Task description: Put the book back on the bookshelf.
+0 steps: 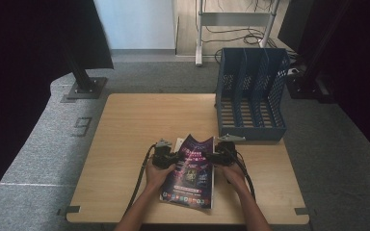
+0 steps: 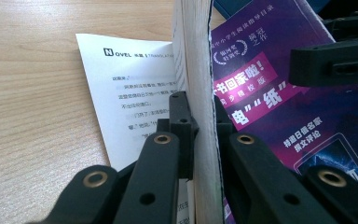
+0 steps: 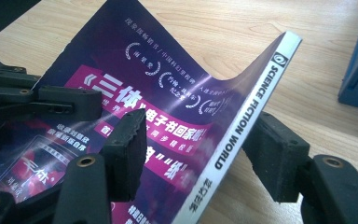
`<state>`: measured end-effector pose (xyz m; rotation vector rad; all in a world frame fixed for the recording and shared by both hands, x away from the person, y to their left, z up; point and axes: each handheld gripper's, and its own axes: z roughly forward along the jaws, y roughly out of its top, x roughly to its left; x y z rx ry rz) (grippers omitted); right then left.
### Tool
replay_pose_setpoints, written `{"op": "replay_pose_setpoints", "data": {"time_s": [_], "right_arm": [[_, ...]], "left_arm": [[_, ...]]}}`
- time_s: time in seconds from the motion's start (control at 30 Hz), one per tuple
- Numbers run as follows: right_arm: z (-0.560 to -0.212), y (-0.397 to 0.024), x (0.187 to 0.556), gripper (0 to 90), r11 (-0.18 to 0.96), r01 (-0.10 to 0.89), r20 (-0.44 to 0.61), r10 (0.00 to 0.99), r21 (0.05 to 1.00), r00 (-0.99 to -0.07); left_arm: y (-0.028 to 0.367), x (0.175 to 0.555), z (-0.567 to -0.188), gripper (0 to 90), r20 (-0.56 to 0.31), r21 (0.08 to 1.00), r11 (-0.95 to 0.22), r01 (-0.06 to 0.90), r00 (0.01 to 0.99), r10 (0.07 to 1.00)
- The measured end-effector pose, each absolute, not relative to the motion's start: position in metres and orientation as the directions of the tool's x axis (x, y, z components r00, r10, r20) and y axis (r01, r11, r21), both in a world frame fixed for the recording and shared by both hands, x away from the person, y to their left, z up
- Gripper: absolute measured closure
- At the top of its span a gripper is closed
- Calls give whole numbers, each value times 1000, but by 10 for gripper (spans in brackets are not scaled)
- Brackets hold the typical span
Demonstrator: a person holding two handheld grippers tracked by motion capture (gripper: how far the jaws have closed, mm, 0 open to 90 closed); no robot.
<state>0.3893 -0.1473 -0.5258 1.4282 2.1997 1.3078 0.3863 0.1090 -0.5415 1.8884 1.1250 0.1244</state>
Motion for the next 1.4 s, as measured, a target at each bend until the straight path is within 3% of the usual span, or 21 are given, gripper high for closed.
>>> {"op": "replay_pose_setpoints", "data": {"time_s": [0.83, 1.13, 1.4], "right_arm": [[-533, -149, 394, 481, 147, 647, 281, 813, 748, -510], [-532, -151, 392, 627, 166, 636, 249, 823, 754, -511], [-530, -154, 391, 650, 170, 633, 253, 815, 755, -521]], "left_arm": [[109, 384, -541, 852, -336, 746, -167, 645, 581, 741], [110, 384, -540, 852, -340, 747, -164, 644, 582, 738], [112, 383, -538, 850, -351, 749, -156, 644, 586, 730]]}}
